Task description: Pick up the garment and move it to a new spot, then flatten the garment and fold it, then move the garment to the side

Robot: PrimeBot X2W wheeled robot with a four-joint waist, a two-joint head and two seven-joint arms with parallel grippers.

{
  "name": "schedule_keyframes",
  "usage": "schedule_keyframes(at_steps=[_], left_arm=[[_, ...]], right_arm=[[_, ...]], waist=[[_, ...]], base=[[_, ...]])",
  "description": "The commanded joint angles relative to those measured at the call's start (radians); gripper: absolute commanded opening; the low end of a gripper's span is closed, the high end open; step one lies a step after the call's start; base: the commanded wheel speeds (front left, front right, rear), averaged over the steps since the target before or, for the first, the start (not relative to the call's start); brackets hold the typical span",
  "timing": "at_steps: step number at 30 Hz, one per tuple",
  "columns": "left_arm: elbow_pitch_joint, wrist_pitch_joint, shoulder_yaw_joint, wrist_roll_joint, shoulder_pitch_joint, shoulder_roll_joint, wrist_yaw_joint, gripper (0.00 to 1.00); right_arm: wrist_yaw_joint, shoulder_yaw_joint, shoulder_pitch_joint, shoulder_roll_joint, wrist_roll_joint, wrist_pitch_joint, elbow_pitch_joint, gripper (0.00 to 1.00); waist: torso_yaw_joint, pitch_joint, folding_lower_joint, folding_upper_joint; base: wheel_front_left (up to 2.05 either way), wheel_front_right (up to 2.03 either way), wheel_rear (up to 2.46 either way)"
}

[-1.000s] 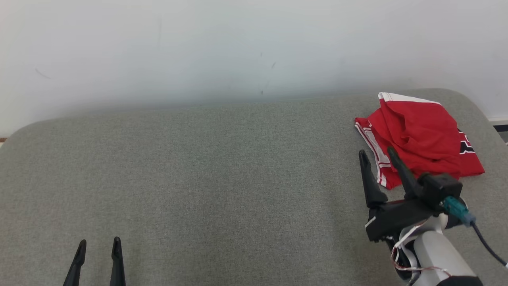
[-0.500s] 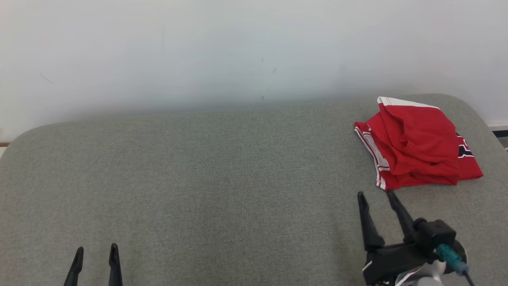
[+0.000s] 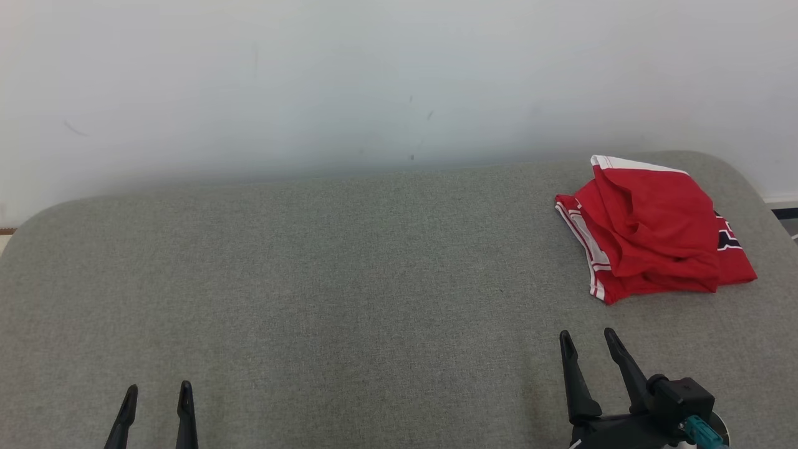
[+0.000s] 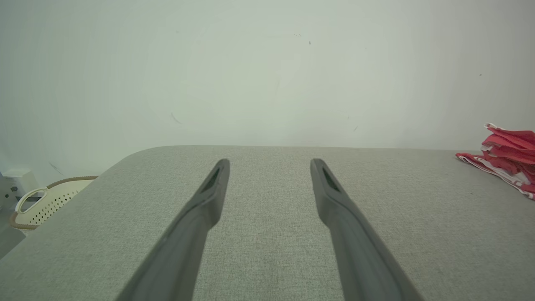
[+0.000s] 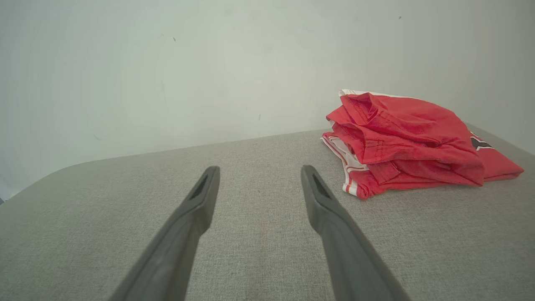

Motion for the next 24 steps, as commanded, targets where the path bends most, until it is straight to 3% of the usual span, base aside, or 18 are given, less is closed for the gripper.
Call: schedule_keyframes(at_steps=[1, 24], left_arm=[[-0.001, -0.003, 0.003, 0.008, 0.014, 0.000, -0.002, 1.00], [0.012, -0.003, 0.008, 0.009, 0.020, -0.003, 0.008, 1.00]], right_arm=[[0.000, -0.003, 0.014, 0.007, -0.009, -0.002, -0.005, 1.00], [0.000, 0.013, 0.009, 0.016, -0.008, -0.002, 0.007, 1.00]], waist=[[0.000, 0.000, 0.0000, 0.0000], [0.006, -0.004, 0.0000, 0.0000]], base=[[0.00, 0.00, 0.00], [0.00, 0.00, 0.00]])
